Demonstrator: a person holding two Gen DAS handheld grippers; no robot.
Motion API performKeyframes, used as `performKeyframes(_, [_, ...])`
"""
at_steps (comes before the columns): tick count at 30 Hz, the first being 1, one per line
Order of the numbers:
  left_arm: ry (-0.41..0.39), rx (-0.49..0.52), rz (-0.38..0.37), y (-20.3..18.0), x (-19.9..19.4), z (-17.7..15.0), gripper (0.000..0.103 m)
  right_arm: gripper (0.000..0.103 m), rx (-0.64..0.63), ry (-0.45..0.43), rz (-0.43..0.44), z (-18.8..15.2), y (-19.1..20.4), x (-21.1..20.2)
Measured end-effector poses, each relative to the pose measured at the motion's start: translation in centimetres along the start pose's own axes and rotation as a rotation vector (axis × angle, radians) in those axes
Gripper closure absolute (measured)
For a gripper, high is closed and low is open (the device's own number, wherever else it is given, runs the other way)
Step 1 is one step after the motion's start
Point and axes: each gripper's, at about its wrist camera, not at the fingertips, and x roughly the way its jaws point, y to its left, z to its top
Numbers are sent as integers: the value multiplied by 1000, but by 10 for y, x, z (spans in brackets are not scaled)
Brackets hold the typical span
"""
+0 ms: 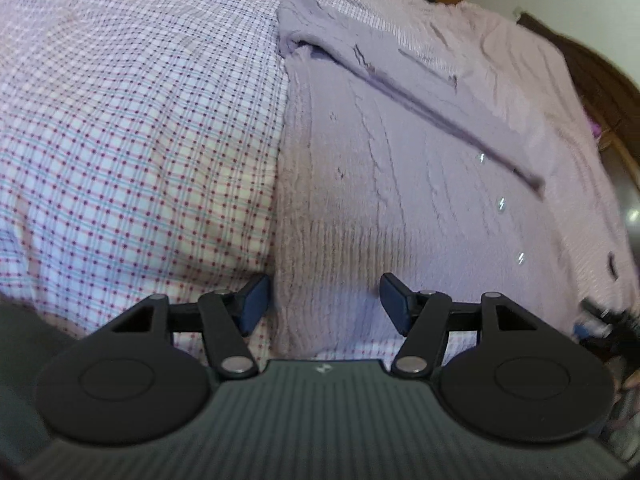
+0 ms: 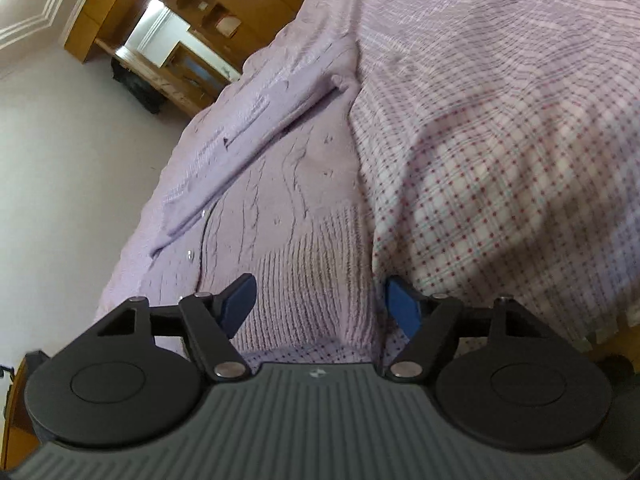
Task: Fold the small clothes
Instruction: 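Move both grippers down to the hem edge of the cardigan, then close both grippers on the cardigan hem edge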
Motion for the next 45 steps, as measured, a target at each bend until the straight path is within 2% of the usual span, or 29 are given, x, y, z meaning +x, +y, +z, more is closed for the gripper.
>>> performKeyframes(2, [0, -40, -25, 6, -1, 1, 40, 27, 1, 31, 8, -2, -2, 7])
performKeyframes(7, [35, -74, -114, 22, -9, -11, 41, 41, 31, 26, 55, -8, -5, 1])
performKeyframes(9, [20, -65, -120, 25, -12, -18, 43, 50, 45, 21, 54, -9, -7, -1])
performKeyframes(12, [-18, -96, -134, 28, -18, -23, 43, 57, 57, -12, 61, -10, -9, -8])
performKeyframes(16, [-53, -114, -145, 33, -24, -24, 44, 58, 61, -41, 107, -6, -10, -8])
performKeyframes(17, [-51, -99, -136, 31, -27, -25, 48, 58, 56, -30, 111, -6, -10, -6])
performKeyframes(18, [-37, -85, -110, 27, -28, -24, 61, 57, 52, -18, 105, -6, -9, -3])
performKeyframes(19, [-13, -75, -82, 20, -29, -23, 66, 57, 45, -1, 87, -7, -8, 2])
performKeyframes(20, [-9, -42, -88, 12, -30, -22, 68, 57, 39, 14, 69, -7, -7, 8])
performKeyframes(22, [-13, -10, -77, 10, -24, -27, 70, 57, 30, 23, 50, -8, -7, 14])
performKeyframes(25, [-45, -68, -125, 23, -27, -35, 70, 57, 47, 13, 57, -7, -8, 16])
performKeyframes(28, [-46, -93, -135, 28, -29, -38, 70, 58, 58, 6, 70, -8, -10, 15])
performKeyframes(29, [-46, -90, -133, 28, -30, -39, 70, 62, 55, 7, 67, -8, -10, 15])
performKeyframes(30, [-47, -86, -131, 27, -31, -40, 70, 74, 50, 4, 57, -9, -9, 15])
performKeyframes(31, [-50, -90, -133, 27, -31, -41, 71, 80, 49, 1, 46, -9, -9, 14])
performKeyframes(32, [-52, -98, -127, 28, -31, -41, 77, 90, 56, -1, 36, -12, -10, 9])
performKeyframes(33, [-53, -100, -107, 28, -29, -39, 88, 93, 62, -5, 35, -13, -11, 7])
performKeyframes(38, [-71, -105, -105, 32, -37, -45, 91, 95, 57, -32, 78, -17, -9, -3])
performKeyframes(40, [-70, -113, -104, 30, -42, -44, 91, 95, 34, -41, 133, -18, -5, -4])
performKeyframes(42, [-60, -164, -110, 20, -56, -33, 91, 95, 25, -60, 174, -15, 2, -5])
performKeyframes(43, [-85, -145, -145, 9, -66, -27, 91, 95, 27, -67, 184, -12, 5, -5])
performKeyframes(44, [-129, -86, -153, -3, -76, -23, 91, 95, 48, -73, 183, -7, 9, -6])
performKeyframes(45, [-147, -47, -127, -11, -81, -20, 91, 95, 66, -80, 186, -3, 13, -7])
